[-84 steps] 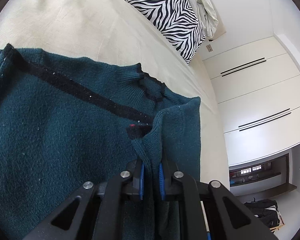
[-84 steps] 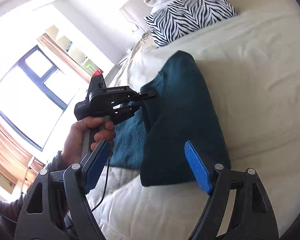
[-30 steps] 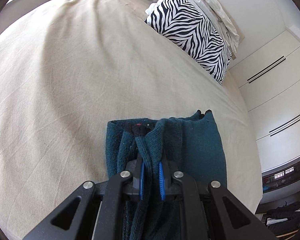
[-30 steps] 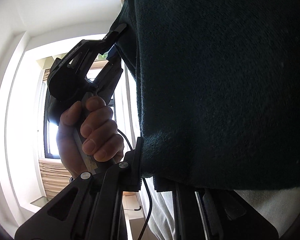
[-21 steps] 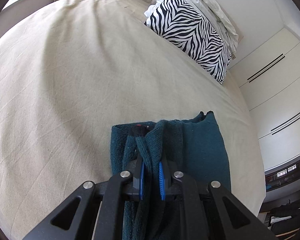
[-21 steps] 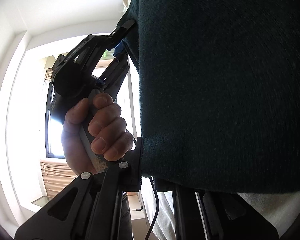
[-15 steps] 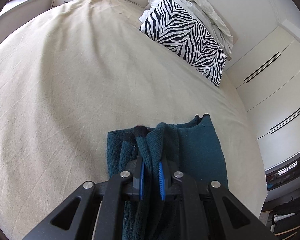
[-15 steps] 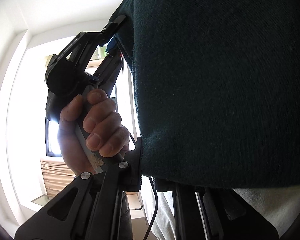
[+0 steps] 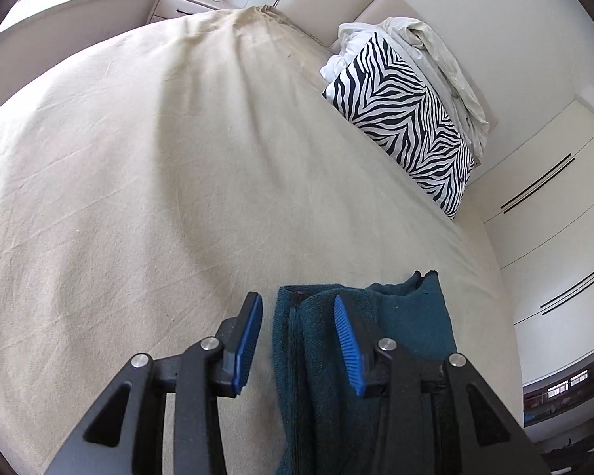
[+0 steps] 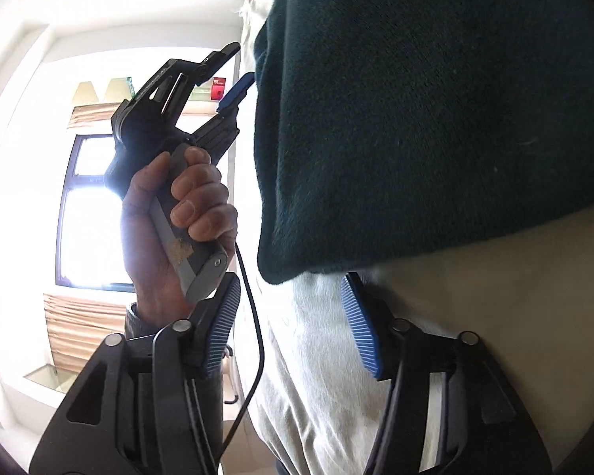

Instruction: Fold small clothes

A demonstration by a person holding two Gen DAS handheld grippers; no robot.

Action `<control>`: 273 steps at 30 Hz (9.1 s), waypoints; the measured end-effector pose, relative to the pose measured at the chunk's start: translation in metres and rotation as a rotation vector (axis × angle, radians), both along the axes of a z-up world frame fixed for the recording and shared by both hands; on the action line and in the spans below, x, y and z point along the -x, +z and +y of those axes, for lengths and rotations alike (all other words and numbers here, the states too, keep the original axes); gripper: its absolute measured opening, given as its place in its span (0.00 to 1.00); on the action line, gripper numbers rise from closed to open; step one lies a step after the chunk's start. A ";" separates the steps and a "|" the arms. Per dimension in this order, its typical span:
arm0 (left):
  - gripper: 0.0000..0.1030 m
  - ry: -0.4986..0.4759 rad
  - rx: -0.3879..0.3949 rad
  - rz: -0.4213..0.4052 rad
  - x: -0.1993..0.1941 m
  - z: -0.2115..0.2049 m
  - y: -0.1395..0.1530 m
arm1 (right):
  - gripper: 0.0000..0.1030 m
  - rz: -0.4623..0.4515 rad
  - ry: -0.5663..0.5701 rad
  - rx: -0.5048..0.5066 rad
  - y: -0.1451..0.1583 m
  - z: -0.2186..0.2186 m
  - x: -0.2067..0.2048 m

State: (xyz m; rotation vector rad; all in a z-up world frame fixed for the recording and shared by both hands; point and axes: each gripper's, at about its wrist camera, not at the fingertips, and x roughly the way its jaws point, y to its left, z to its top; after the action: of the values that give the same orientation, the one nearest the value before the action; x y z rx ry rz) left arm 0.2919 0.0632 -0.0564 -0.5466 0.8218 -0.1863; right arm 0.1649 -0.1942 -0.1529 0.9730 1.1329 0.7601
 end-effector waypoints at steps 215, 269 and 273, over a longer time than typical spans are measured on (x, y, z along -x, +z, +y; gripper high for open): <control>0.82 -0.140 -0.189 -0.083 0.106 -0.142 0.011 | 0.62 -0.296 -0.487 0.501 0.103 -0.244 -0.048; 1.00 0.056 -0.580 -0.147 0.291 -0.201 0.066 | 1.00 -0.516 -0.453 1.068 0.195 -0.129 0.176; 1.00 0.057 -0.579 -0.146 0.291 -0.201 0.065 | 1.00 -0.514 -0.448 1.070 0.193 -0.129 0.174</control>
State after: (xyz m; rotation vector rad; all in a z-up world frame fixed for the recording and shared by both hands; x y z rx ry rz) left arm 0.0011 -0.1374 0.0086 -0.0103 0.6756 0.0663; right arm -0.0093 -0.3231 0.0401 0.0759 0.6565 -0.0327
